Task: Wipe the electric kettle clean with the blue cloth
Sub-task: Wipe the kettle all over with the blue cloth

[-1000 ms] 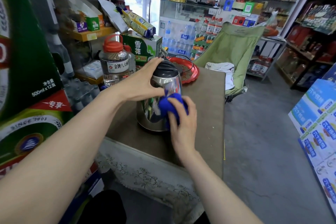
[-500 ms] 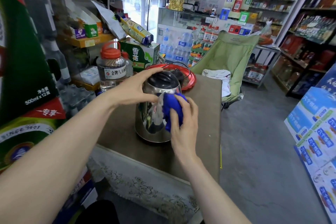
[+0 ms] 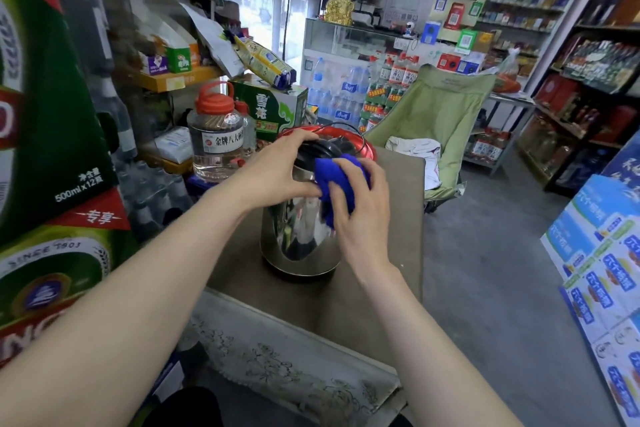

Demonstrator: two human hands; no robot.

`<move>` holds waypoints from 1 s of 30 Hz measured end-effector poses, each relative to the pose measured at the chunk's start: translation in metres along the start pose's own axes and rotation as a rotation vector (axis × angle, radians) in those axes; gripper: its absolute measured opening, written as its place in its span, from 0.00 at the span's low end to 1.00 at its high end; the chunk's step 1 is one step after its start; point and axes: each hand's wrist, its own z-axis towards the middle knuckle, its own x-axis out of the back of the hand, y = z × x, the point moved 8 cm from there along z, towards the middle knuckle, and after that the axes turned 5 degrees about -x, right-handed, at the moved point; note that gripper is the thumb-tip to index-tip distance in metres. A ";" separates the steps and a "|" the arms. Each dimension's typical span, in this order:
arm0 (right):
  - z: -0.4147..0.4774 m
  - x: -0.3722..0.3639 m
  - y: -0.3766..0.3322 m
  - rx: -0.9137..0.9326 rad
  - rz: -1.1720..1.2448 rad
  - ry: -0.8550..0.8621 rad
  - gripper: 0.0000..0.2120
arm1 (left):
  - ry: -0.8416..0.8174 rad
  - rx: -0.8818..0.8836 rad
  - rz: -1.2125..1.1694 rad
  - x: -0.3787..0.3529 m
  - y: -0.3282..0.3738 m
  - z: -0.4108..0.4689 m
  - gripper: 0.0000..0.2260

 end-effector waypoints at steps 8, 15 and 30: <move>0.035 -0.011 0.010 -0.195 0.225 -0.087 0.16 | -0.107 0.055 -0.237 0.009 -0.021 -0.006 0.38; 0.022 -0.009 0.012 -0.218 0.239 -0.086 0.15 | -0.169 0.036 0.051 0.012 -0.002 0.014 0.42; -0.027 -0.024 0.016 -0.280 0.297 0.103 0.20 | -0.237 0.095 0.103 0.002 -0.005 0.018 0.41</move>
